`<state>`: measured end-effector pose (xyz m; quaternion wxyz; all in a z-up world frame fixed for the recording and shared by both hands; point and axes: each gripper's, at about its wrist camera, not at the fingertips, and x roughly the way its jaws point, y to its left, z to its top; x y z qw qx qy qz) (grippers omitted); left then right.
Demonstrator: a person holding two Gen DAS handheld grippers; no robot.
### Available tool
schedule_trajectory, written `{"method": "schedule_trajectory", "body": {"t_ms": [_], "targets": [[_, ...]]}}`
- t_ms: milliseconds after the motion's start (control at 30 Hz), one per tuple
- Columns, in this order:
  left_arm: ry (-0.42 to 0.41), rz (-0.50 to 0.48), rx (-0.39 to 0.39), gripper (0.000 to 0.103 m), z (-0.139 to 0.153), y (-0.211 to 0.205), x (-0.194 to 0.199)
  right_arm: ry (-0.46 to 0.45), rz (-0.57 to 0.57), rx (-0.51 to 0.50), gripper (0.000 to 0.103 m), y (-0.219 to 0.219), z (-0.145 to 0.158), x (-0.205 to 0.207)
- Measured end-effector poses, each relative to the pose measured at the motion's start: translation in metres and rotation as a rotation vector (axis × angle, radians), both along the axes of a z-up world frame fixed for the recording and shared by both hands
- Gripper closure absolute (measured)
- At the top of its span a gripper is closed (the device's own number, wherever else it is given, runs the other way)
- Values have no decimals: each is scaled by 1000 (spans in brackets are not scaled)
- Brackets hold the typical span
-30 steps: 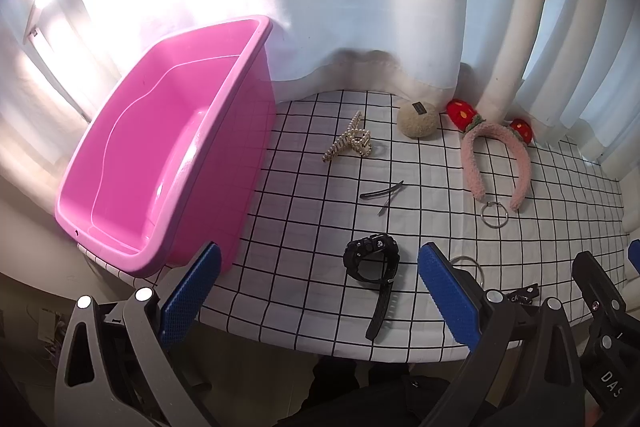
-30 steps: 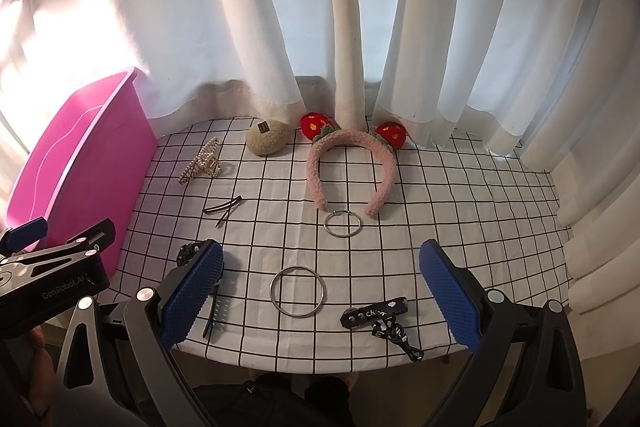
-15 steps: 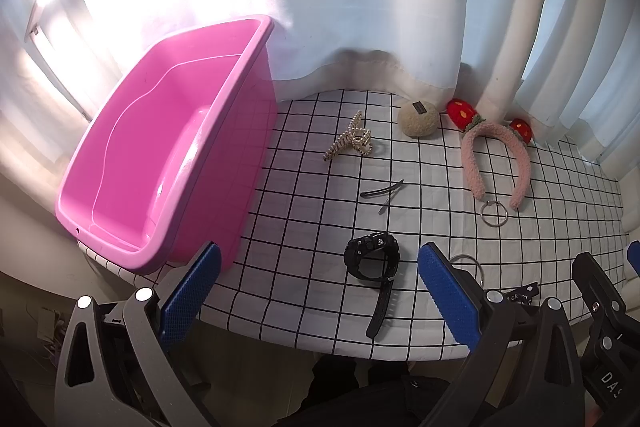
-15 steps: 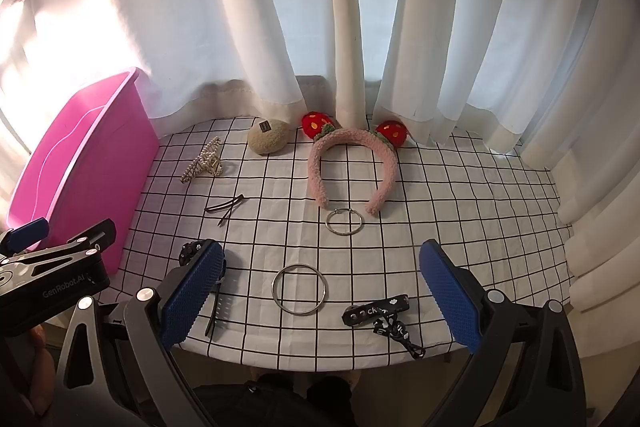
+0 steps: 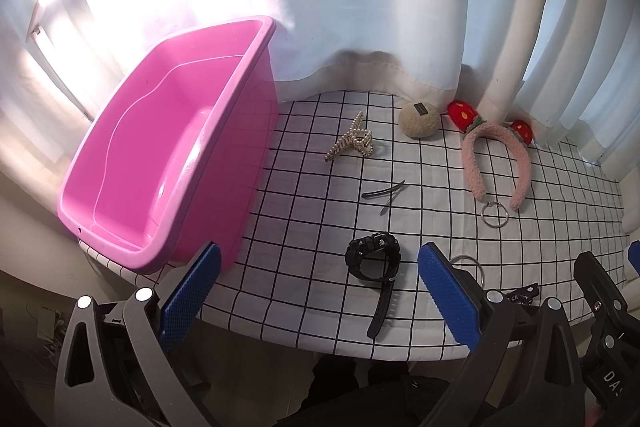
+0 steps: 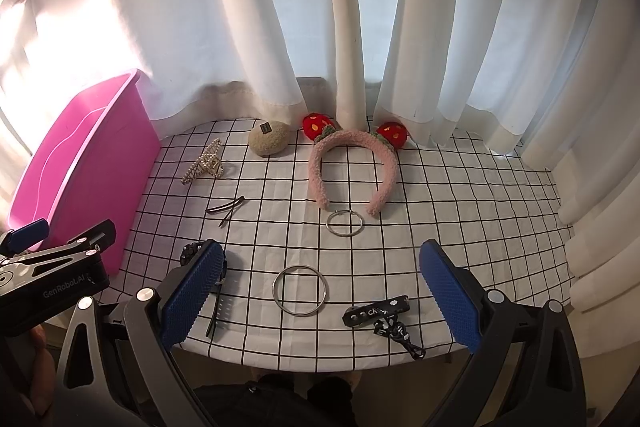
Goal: Organize jewelry
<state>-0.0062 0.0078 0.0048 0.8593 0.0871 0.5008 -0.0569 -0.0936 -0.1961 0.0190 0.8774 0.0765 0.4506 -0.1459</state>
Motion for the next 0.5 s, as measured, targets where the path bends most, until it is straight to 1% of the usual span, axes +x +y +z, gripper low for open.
{"method": "schedule_trajectory", "body": {"t_ms": [500], "targets": [[6,0,0,6,0,4,2,1,1,10,9,-1,0,2]]}}
